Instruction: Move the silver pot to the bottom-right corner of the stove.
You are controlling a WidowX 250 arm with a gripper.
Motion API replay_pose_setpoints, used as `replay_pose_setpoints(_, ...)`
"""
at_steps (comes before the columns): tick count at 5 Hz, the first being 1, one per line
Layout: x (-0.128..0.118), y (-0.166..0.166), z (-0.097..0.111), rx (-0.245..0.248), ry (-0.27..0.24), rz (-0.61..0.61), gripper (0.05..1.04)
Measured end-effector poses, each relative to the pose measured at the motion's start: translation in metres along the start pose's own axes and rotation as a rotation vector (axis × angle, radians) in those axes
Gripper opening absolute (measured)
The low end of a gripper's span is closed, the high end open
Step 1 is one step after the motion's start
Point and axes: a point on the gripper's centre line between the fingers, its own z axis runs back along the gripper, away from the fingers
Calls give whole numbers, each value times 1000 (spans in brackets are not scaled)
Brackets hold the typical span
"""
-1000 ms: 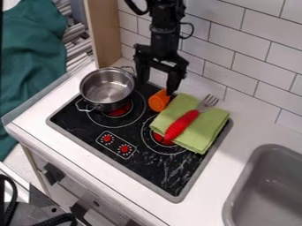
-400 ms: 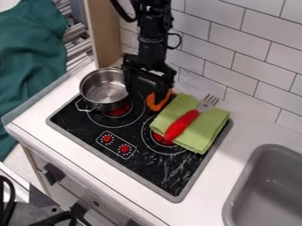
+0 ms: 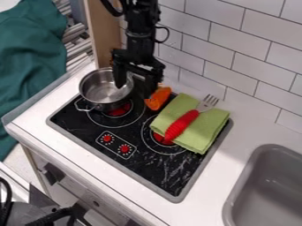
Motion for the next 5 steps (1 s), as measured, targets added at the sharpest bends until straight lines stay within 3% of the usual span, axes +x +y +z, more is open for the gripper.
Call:
replay_pose_setpoints(1,-2,9,11,-3,-42,31,1001)
replay_pose_setpoints(2,0,12,3,-36,-54,28,1001)
replay_pose_setpoints(3,-6,11,-24,-61,-28,30,1001)
replay_pose_setpoints(4,-5,10,-33,-62,-29,35,964)
replay_pose_setpoints(5,-6,10,-37,-51,-47,36,681)
